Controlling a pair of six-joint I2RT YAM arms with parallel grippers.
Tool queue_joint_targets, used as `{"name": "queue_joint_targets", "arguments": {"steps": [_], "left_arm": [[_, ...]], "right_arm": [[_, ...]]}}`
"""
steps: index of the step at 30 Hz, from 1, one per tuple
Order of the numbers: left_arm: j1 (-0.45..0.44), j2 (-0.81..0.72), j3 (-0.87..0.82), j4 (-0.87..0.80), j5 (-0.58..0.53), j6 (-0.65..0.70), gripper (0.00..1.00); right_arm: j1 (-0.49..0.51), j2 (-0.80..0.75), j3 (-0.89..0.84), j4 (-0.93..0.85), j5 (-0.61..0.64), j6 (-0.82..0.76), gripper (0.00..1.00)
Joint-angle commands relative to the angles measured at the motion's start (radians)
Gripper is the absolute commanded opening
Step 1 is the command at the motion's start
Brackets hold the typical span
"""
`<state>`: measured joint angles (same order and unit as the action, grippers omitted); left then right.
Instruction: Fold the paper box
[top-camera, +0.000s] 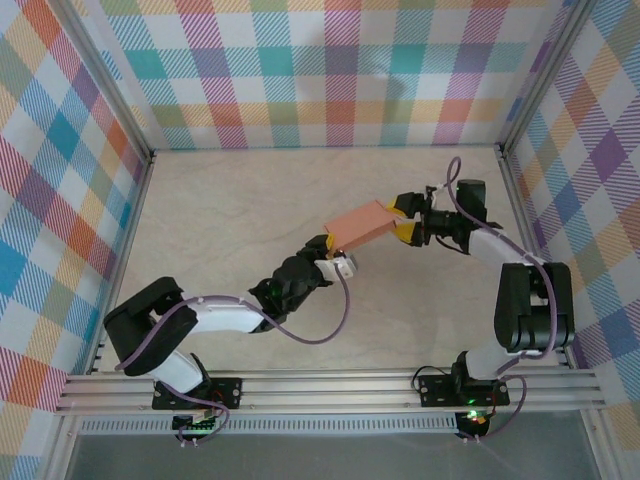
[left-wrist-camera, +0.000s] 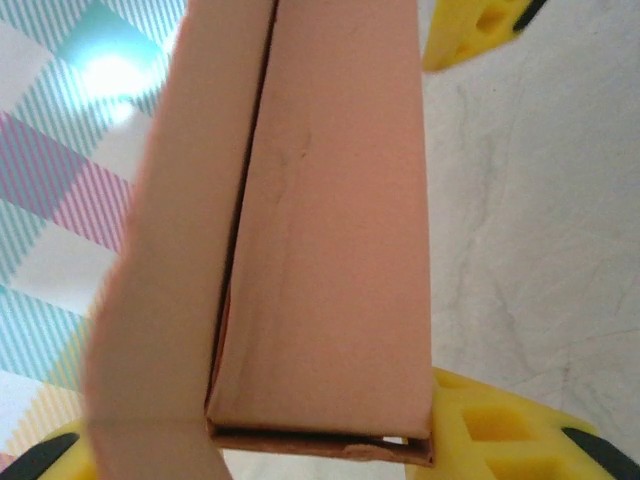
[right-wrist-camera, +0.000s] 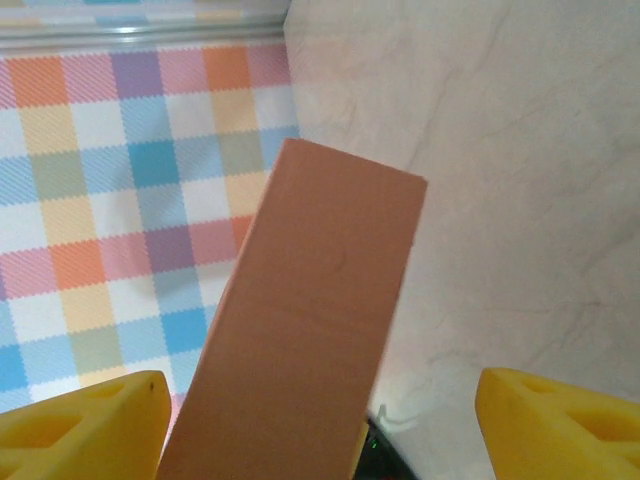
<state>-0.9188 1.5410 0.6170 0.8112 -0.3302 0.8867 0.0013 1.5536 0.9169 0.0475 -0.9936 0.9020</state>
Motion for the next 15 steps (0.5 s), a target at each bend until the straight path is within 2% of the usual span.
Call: {"name": "queue_joint_targets", "arguments": {"steps": [1, 6, 10, 15], "left_arm": [[0.039, -0.027, 0.038, -0.141, 0.155, -0.161, 0.36], [0.113, -0.039, 0.059, -0.243, 0.333, -0.291, 0.37], [0.162, -0.036, 0.051, -0.261, 0.439, -0.358, 0.37], [0.204, -0.013, 0.066, -0.314, 0.551, -0.396, 0.36]], "right_arm": [[-0.037, -0.071, 0.047, -0.104, 0.089, -0.105, 0.81], [-0.061, -0.152, 0.061, -0.203, 0.182, -0.244, 0.80], [-0.061, -0.230, 0.048, -0.303, 0.270, -0.384, 0.80], [-0.058, -0.311, 0.020, -0.395, 0.267, -0.532, 0.80]]}}
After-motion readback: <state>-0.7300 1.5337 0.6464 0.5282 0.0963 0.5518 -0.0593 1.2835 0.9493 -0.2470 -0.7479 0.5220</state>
